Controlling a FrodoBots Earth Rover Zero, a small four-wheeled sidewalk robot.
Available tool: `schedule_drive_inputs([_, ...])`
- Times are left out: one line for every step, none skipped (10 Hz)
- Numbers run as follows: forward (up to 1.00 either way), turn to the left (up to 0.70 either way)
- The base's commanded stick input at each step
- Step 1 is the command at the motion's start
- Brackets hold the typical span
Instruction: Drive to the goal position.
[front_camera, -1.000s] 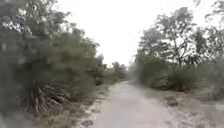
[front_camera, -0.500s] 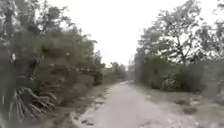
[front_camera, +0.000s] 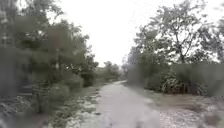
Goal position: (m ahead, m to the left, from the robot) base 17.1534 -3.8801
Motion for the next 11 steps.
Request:
schedule_drive_inputs([0.85,0.0])
schedule_drive_inputs([0.85,0.0])
schedule_drive_inputs([0.85,0.0])
schedule_drive_inputs([0.85,0.0])
schedule_drive_inputs([0.85,0.0])
schedule_drive_inputs([0.85,0.0])
schedule_drive_inputs([0.85,0.0])
schedule_drive_inputs([0.85,0.0])
schedule_drive_inputs([0.85,0.0])
schedule_drive_inputs([0.85,0.0])
schedule_drive_inputs([0.85,0.0])
